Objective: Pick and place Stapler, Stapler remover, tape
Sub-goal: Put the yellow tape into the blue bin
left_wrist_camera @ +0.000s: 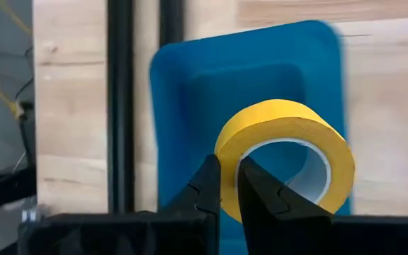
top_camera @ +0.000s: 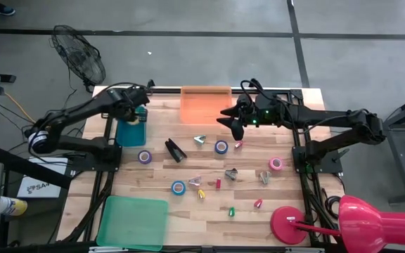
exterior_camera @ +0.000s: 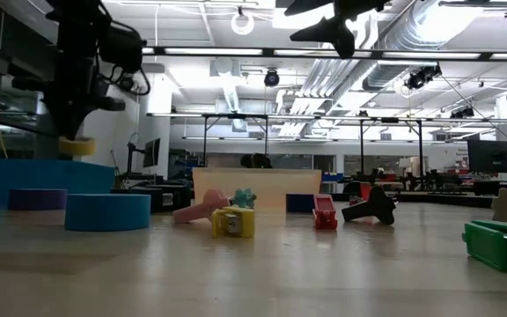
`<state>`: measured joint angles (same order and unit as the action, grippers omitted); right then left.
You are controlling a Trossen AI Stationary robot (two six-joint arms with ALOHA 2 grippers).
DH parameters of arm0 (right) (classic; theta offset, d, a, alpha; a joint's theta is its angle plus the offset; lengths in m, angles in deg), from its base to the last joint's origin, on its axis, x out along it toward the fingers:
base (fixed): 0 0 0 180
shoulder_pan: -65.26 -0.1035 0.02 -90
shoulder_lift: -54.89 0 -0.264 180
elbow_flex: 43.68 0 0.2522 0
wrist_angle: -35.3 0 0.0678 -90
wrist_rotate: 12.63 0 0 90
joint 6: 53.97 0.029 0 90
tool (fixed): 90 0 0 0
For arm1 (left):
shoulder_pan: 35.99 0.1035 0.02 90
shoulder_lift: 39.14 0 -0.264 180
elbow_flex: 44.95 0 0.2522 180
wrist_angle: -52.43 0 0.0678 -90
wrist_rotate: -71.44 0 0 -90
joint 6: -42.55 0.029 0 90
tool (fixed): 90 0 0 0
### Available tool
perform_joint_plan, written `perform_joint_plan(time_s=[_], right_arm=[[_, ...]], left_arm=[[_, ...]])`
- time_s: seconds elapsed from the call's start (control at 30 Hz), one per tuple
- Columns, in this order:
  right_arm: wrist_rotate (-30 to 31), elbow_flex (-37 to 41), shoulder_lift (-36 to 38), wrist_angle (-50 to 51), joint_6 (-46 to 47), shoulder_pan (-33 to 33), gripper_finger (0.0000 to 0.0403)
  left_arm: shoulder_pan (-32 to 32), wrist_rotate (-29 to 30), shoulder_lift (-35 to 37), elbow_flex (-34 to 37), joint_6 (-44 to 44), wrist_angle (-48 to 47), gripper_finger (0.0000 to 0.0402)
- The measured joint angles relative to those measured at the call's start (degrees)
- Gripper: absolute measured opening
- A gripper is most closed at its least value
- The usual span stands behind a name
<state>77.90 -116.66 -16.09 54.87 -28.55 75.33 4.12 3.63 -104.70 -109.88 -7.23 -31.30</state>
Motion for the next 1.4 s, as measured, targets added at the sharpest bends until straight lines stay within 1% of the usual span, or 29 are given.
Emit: perform_joint_plan(time_s=[0.2,0.5,0.6,0.8,1.07,1.17,1.4], right_arm=[[0.0,0.0,0.0,1.3,0.1,0.0,0.0206],[0.5,0.0,0.0,2.3,-1.4,0.0,0.0206],[0.9,0.0,0.0,2.3,-1.5,0.0,0.0206],[1.1,0.0,0.0,2.3,-2.5,0.0,0.0206],[1.0,0.0,0.0,2.7,-2.5,0.0,0.0206],[1.0,0.0,0.0,2.9,-2.5,0.0,0.0206],[1.0,0.0,0.0,3.9,-2.5,0.0,0.0206]], left_arm=[[5.4,-1.0,0.0,2.5,1.7,2.6,0.002],[10.3,-4.9,-0.3,6.1,3.0,10.9,0.002],[11.4,-6.7,-1.9,6.5,3.5,13.0,0.002],[11.8,-6.4,-6.7,6.6,4.5,17.5,0.002],[11.7,-7.5,-12.1,6.6,5.0,20.2,0.0021],[11.7,-7.6,-13.2,6.6,5.0,20.8,0.004],[11.7,-7.3,-13.5,6.6,5.0,20.6,0.0116]])
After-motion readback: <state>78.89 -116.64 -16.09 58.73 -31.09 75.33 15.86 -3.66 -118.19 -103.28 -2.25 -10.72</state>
